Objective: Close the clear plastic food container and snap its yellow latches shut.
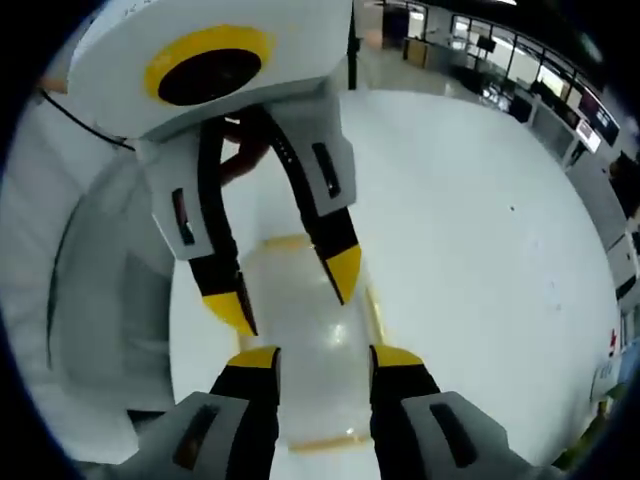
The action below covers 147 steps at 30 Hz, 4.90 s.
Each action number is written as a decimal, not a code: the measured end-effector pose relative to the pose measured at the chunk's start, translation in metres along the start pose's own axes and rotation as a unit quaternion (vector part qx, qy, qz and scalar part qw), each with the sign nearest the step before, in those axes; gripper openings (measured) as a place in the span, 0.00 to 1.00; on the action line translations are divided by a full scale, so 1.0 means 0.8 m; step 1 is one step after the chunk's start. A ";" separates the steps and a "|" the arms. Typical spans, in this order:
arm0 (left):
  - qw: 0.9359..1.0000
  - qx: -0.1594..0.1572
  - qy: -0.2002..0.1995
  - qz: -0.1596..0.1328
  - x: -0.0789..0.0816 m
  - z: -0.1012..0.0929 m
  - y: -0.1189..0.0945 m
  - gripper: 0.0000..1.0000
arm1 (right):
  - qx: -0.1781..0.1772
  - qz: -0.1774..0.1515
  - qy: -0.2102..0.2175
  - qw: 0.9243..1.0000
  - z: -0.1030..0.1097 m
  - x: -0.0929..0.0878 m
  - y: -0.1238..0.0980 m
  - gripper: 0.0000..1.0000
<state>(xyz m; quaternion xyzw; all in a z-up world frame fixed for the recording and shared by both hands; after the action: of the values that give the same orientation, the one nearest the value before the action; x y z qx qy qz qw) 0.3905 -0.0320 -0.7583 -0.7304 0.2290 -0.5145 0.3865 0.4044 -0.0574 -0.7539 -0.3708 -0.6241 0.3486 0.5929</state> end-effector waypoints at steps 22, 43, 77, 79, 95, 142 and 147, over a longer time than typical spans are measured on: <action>1.000 0.018 0.009 0.003 -0.011 -0.026 0.005 0.38 | 0.000 -0.004 0.005 1.000 -0.023 0.002 0.007 0.34; 0.998 0.046 0.041 0.013 -0.024 -0.037 0.006 0.41 | 0.032 0.015 0.009 0.999 -0.029 -0.002 0.026 0.37; 0.976 0.135 0.168 0.021 -0.032 -0.035 0.021 0.41 | 0.136 0.071 -0.008 0.988 -0.031 0.000 0.042 0.35; 0.976 0.139 0.168 0.020 -0.032 -0.035 0.021 0.40 | 0.141 0.079 -0.009 0.987 -0.030 0.001 0.043 0.34; 0.974 0.154 0.164 0.027 -0.031 -0.034 0.023 0.35 | 0.152 0.089 0.017 0.984 -0.024 0.000 0.041 0.34; 0.983 0.108 0.140 0.041 -0.041 -0.024 0.004 0.58 | 0.042 0.047 0.037 0.997 -0.013 -0.036 0.003 0.56; 0.983 0.105 0.141 0.045 -0.044 -0.018 0.001 0.59 | 0.038 0.046 0.042 0.997 -0.005 -0.044 -0.003 0.58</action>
<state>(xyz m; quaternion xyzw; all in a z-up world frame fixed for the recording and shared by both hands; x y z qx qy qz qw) 0.3644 -0.0116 -0.7764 -0.5951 0.2588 -0.6153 0.4475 0.4090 -0.0893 -0.7686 -0.3905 -0.5671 0.3836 0.6155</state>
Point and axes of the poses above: the point that each gripper's makers call its tool centre point, and the gripper's own axes: y roughly forward along the fingers, z roughly to its left, x roughly out of its top, the point moved 2 cm from there along -y, roughly backward along the fingers, and after that the axes turned 12 degrees about -y, right-handed, at the moved point
